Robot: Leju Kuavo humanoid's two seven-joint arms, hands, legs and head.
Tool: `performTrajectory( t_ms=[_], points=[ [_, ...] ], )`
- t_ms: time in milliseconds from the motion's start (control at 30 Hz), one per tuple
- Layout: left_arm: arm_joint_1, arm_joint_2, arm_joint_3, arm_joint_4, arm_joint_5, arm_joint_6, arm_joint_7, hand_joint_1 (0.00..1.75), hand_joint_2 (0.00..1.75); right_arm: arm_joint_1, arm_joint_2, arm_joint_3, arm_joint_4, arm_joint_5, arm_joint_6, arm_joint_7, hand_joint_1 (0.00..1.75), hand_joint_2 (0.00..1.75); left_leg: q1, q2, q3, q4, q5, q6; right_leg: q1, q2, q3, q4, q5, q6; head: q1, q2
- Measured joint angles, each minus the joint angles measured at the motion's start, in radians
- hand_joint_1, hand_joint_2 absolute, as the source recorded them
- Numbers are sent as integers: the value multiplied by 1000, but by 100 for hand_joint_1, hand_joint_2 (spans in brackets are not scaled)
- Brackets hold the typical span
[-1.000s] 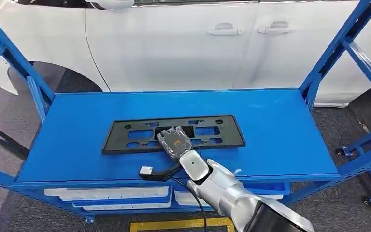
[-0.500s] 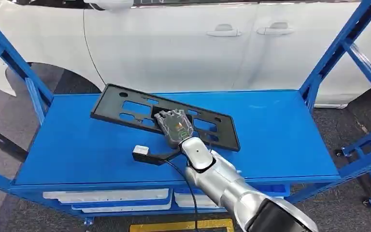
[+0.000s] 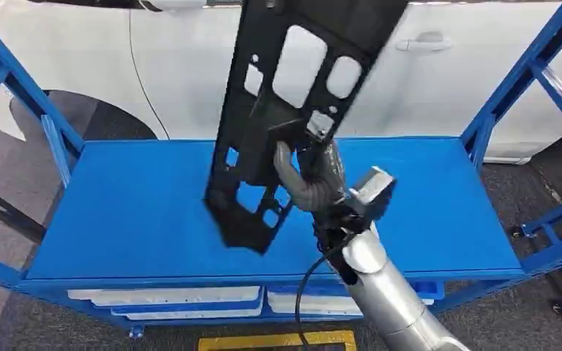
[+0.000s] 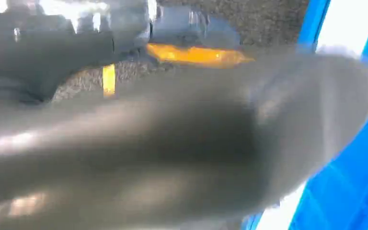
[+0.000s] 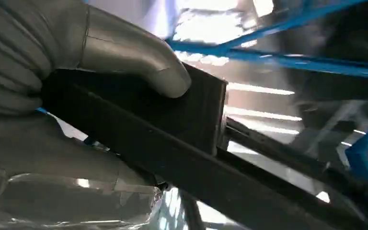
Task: Take the parts from the cabinet and place them on the table.
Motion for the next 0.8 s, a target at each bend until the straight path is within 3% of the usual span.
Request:
performTrajectory(
  t_ms=[33,67,100,133,200,233,267,300,333,400,433,533,567,600,633,700,733,767,800],
  points=[
    [1,0,5,0,6,-8,7,0,0,32,-5,-16,-52,-55,48,0,175,175,0,0,4,-6,1,-5,1,0,2,-2,-2,-5,3,0],
    [5,2,10,0,9,-14,16,0,0,53,-11,-29,-100,-95,106,0,175,175,-6,0,6,-4,-4,-10,-12,-4,8,-13,2,-9,5,0],
    [9,2,13,0,9,-16,23,0,0,57,-14,-31,-119,-117,146,-6,175,175,-4,2,1,13,-19,-15,-14,-3,11,-15,4,-13,4,0],
    [9,2,14,0,9,-20,35,0,0,59,-18,-32,-138,-131,210,-30,175,175,-2,3,-21,66,-53,-21,-15,-2,13,-15,2,-18,-3,0],
    [9,2,19,0,9,-22,64,0,0,84,-34,-34,-179,-107,336,-82,175,175,0,3,-99,229,-129,-30,-12,-3,15,-15,-1,-22,-3,0],
    [10,2,21,0,9,-19,80,0,0,99,-42,-34,-203,-82,390,-101,175,175,0,3,-132,295,-148,-32,-11,-4,15,-14,-2,-23,-4,0],
    [12,2,23,0,9,-13,93,0,0,110,-48,-31,-221,-67,427,-107,175,175,0,3,-143,314,-143,-33,-10,-4,16,-13,-3,-24,-4,0],
    [13,3,24,0,10,-5,105,0,0,120,-54,-24,-237,-59,441,-113,175,175,0,3,-128,283,-113,-31,-9,-3,19,-13,-5,-23,-4,0],
    [12,3,26,0,14,-1,112,0,0,126,-58,-24,-247,-57,450,-117,175,175,0,3,-95,213,-71,-27,-9,-2,22,-11,-7,-22,-4,0],
    [11,5,32,0,22,9,121,0,0,130,-70,-24,-262,-51,476,-123,175,175,-1,3,-1,29,9,-15,-7,-2,29,-10,-11,-19,-4,0],
    [11,6,37,0,28,18,125,0,0,133,-75,-24,-265,-49,498,-124,175,175,-8,4,16,-3,-7,-8,0,-2,30,-8,-12,-13,-3,0],
    [14,6,52,0,39,37,138,0,0,132,-87,-32,-264,-42,554,-125,175,175,-12,1,13,-2,5,4,-6,-2,28,-9,-3,2,-3,0],
    [16,6,55,0,41,42,143,0,0,127,-89,-37,-263,-44,557,-125,175,175,-5,2,13,-11,13,14,-1,-1,27,-9,-2,7,-3,0],
    [16,6,59,0,44,47,149,0,0,118,-93,-39,-261,-49,554,-125,175,175,-1,6,13,-19,21,18,-5,0,23,2,-20,12,-3,0],
    [15,7,62,0,47,50,152,0,0,104,-97,-38,-258,-52,544,-125,175,175,-1,6,8,-21,26,25,-6,-2,8,36,-58,18,1,0],
    [13,9,69,0,50,58,159,0,0,86,-109,-32,-249,-62,510,-125,175,175,-3,8,-7,-19,35,30,-14,-2,-55,200,-157,26,2,0],
    [13,11,73,0,50,61,165,0,0,82,-116,-28,-245,-67,491,-125,175,175,-3,8,-16,-18,40,30,-17,-2,-83,279,-190,30,2,0],
    [14,12,74,0,50,64,170,0,0,79,-124,-21,-242,-70,475,-125,175,175,-3,8,-24,-15,46,29,-19,-2,-90,316,-197,33,2,0],
    [15,12,75,0,50,65,174,0,0,75,-130,-13,-240,-72,463,-125,175,175,-3,8,-32,-13,50,28,-21,-2,-74,300,-181,35,2,0]
  ],
)
